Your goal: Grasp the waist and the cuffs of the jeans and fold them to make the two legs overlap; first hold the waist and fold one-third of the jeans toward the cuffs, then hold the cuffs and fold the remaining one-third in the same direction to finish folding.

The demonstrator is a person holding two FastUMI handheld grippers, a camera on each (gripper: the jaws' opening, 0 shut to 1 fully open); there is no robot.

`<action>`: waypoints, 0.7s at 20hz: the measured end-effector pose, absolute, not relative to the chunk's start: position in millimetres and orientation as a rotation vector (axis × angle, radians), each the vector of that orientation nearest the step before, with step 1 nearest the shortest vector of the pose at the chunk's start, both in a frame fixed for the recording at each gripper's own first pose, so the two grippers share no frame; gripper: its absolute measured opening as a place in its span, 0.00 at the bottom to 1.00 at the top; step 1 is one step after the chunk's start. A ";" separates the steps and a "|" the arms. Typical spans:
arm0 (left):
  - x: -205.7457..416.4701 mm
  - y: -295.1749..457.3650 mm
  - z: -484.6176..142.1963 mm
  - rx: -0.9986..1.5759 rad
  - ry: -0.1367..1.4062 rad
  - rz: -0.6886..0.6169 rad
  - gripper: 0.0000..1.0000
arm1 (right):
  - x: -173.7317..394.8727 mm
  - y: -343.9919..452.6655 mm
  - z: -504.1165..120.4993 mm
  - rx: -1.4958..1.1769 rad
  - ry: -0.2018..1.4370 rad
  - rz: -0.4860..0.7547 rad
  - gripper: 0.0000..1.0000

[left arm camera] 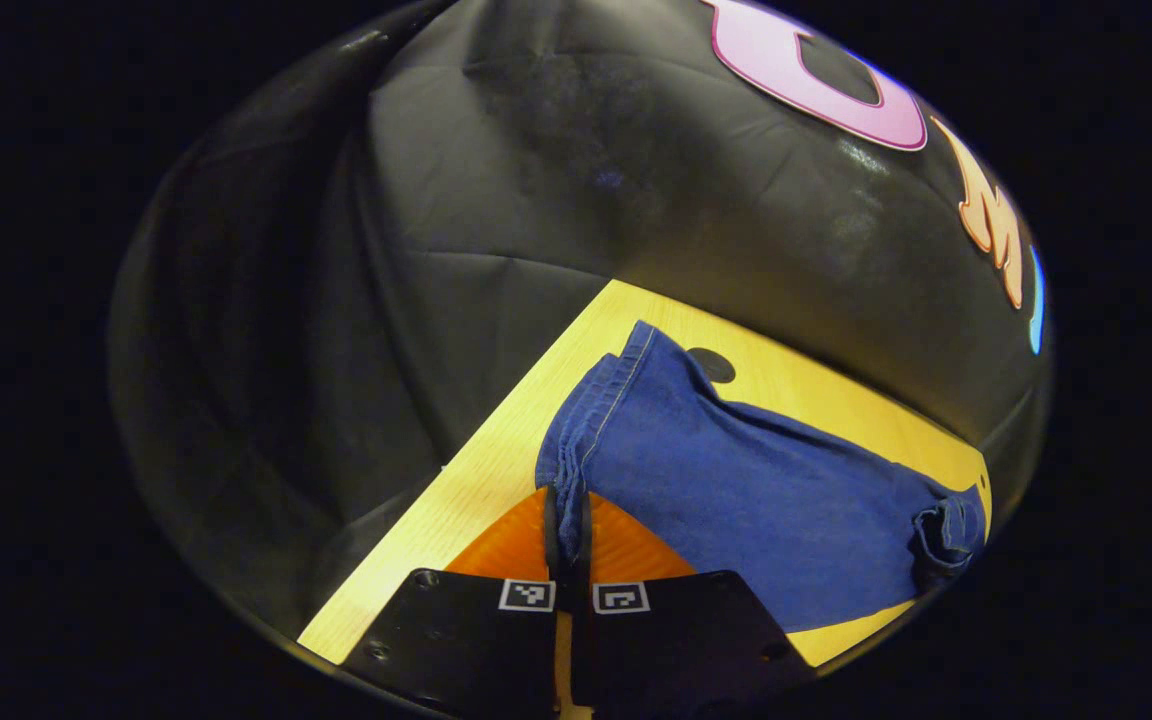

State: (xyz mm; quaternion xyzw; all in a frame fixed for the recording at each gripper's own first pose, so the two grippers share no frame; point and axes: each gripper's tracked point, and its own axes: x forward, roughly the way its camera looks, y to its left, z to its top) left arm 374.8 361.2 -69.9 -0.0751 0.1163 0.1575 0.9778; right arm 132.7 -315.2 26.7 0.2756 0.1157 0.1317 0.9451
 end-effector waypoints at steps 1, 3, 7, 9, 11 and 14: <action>373.8 356.3 -59.7 -0.164 0.215 0.298 0.00 | 129.8 -319.2 30.0 0.562 0.230 0.267 0.95; 364.7 337.8 -33.1 -0.174 0.163 0.247 0.00 | 125.2 -327.6 34.6 0.566 0.225 0.267 0.95; 355.6 269.3 2.4 -0.150 0.104 0.158 0.00 | 114.0 -348.9 42.7 0.586 0.225 0.295 0.95; 359.7 223.1 16.6 -0.147 0.090 0.125 0.00 | 110.5 -363.6 46.4 0.598 0.230 0.318 0.95; 358.5 179.7 29.7 -0.114 0.063 0.104 0.00 | 108.7 -381.4 48.0 0.601 0.248 0.347 0.95; 359.0 106.3 42.8 -0.064 0.033 0.054 0.00 | 104.8 -414.2 54.5 0.589 0.261 0.389 0.95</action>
